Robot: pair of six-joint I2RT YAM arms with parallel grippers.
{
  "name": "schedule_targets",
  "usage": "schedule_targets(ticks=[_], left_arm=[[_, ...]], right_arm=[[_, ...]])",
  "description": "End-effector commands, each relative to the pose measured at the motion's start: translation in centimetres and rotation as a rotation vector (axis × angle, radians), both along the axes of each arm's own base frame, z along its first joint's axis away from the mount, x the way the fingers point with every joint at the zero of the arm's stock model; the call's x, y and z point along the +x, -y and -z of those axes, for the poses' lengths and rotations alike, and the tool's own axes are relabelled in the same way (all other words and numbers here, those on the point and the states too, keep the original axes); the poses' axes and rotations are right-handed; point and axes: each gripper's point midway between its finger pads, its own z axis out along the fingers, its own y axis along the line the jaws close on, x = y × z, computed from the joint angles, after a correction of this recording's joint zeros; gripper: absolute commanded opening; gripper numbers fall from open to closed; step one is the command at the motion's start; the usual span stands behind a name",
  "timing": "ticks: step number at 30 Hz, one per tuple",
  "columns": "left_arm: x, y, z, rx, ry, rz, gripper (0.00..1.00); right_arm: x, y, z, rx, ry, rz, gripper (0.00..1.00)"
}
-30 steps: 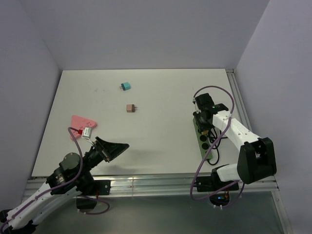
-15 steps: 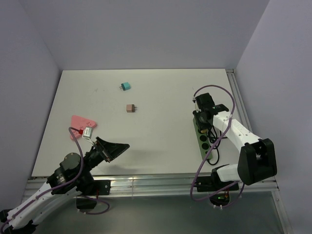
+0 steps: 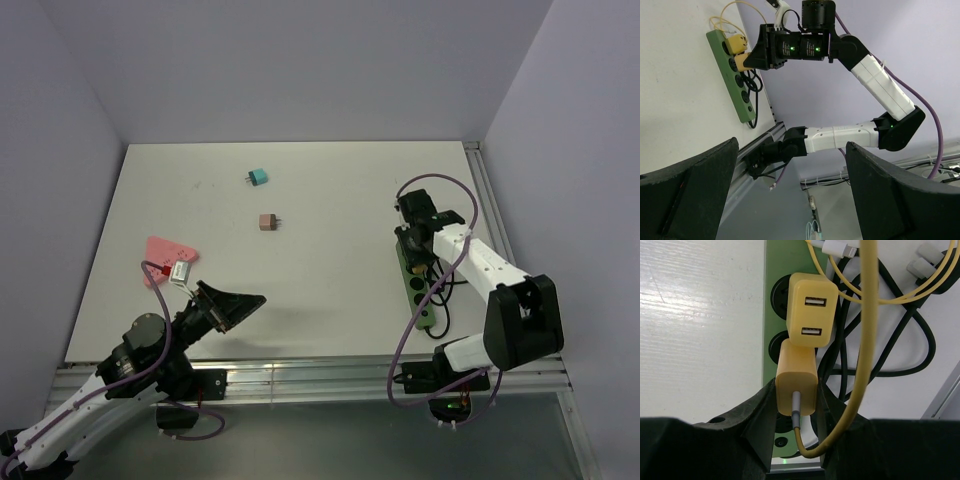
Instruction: Insert the plug
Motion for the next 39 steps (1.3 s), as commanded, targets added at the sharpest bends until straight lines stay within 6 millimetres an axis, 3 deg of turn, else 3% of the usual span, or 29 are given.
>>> schedule_targets(ticks=[1, 9, 16, 23, 29, 39], left_arm=[[-1.5, -1.5, -3.9, -0.141, 0.105, 0.019, 0.93], [-1.5, -2.0, -4.1, -0.138, 0.110, 0.004, 0.93], [-1.6, -1.8, -3.9, -0.137, 0.105, 0.014, 0.93], [-1.6, -1.8, -4.0, -0.149, 0.108, 0.011, 0.93], [-1.6, -1.7, -3.8, -0.148, 0.102, 0.017, 0.93], [-1.3, -0.8, -3.2, -0.113, 0.109, 0.033, 0.93]], right_arm=[[0.2, 0.1, 1.3, -0.017, -0.032, 0.002, 0.00], [-0.4, 2.0, 4.4, -0.066, -0.148, 0.008, 0.00], [-0.9, 1.7, 5.3, -0.045, -0.193, -0.011, 0.00], [-0.4, 0.4, 3.9, -0.013, -0.127, -0.039, 0.00], [0.1, -0.8, 1.2, 0.057, -0.005, -0.066, 0.00], [0.8, -0.5, -2.2, 0.077, 0.162, -0.017, 0.00]])
